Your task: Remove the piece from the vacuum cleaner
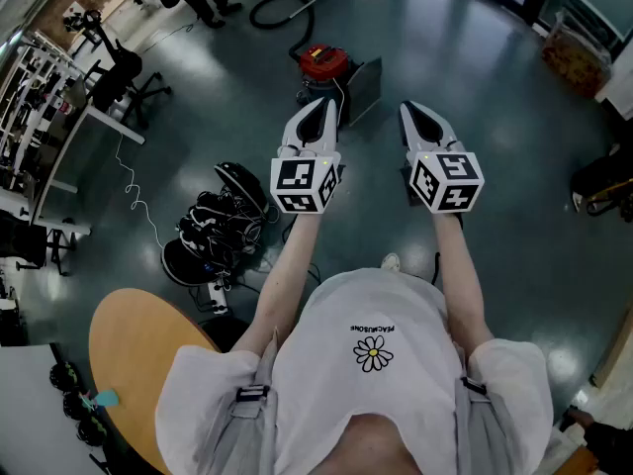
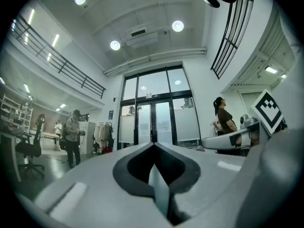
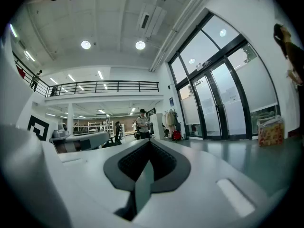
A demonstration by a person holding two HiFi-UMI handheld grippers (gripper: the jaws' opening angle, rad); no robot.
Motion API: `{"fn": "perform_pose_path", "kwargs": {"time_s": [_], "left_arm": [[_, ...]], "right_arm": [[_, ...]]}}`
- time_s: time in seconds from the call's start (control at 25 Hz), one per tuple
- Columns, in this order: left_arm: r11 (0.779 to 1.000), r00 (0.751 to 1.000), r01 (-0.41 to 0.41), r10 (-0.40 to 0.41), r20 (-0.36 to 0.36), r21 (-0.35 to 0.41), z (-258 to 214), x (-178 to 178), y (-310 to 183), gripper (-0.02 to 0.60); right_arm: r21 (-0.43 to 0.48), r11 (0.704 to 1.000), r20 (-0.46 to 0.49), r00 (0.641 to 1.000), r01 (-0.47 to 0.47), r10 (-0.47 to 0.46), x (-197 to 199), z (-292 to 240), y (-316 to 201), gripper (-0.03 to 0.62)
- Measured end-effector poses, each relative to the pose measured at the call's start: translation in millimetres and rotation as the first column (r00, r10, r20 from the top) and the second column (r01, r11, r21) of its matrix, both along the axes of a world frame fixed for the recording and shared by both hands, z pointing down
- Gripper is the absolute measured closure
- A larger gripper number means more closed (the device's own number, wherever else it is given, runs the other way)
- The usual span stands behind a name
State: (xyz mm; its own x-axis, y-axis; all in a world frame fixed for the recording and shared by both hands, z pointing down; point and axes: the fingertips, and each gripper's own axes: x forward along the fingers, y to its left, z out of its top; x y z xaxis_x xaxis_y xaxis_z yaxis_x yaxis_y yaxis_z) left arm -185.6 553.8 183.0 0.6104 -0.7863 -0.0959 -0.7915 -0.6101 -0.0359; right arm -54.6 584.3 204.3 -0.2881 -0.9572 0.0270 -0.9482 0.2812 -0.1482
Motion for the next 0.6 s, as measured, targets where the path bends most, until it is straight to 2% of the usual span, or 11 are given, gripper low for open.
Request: {"fn": "perform_pose_path", "kwargs": {"time_s": [0.6], "left_arm": [[1.0,1.0,-0.012,0.012,-0.009,-0.001,6.6,26.5,-15.7,0.581]], "right_arm": [[-0.02,1.0,-0.048,0.999,-0.011,0.01,25.2,21.2,-15.9,0.571]]}}
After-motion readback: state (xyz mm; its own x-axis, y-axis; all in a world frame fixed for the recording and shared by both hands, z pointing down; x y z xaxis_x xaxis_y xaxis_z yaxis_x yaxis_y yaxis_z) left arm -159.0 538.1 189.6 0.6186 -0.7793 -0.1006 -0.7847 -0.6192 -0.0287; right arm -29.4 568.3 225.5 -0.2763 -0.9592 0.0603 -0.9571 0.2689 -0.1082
